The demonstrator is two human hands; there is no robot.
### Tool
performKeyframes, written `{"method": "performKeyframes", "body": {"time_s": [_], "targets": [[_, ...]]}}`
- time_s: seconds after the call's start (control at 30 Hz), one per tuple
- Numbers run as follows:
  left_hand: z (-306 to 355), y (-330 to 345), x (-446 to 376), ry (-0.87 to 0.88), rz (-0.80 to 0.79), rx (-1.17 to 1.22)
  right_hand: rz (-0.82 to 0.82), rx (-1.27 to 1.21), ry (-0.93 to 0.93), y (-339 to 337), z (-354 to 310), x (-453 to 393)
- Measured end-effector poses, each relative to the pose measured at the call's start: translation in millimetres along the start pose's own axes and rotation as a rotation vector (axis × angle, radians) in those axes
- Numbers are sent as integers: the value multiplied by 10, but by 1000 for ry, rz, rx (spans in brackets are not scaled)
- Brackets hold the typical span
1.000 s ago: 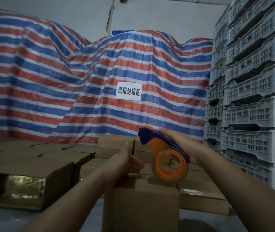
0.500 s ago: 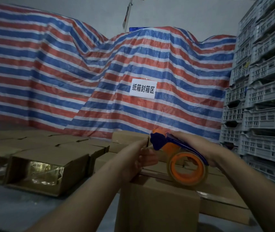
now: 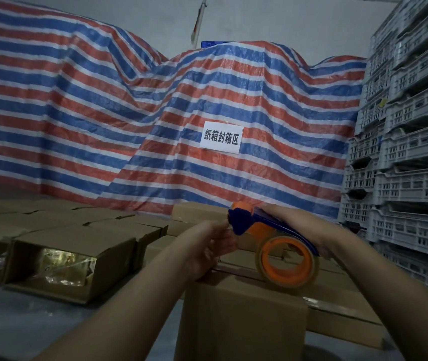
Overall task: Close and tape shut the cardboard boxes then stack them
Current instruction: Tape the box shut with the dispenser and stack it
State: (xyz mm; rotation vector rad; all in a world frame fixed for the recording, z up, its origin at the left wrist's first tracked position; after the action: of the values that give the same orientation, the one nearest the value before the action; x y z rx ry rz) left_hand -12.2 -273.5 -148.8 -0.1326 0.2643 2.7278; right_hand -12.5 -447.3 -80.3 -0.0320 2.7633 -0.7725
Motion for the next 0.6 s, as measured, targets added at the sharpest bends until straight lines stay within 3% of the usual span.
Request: {"method": "performKeyframes", "body": {"time_s": [0.2, 0.37, 0.5, 0.6], "targets": [[-39, -103, -33, 19, 174, -84, 19, 88, 31, -3, -31, 1], [-42, -155, -86, 61, 237, -80, -58, 123, 115, -2, -41, -9], [-120, -205, -95, -9, 214, 39, -110, 7, 171, -45, 26, 23], [-182, -263, -89, 8, 317, 201, -129, -10, 194, -28, 59, 12]]}}
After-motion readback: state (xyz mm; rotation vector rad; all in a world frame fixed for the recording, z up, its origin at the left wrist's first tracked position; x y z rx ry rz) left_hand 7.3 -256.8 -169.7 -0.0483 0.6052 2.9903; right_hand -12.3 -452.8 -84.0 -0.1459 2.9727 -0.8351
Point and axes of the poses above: each hand's wrist, its own x-axis away from the middle knuckle, its own y-axis out of the palm, z = x × y, the point moved 8 cm from there along -x, towards the middle knuckle, and after that the axes turned 3 degrees about -x, right-handed, at the moved point
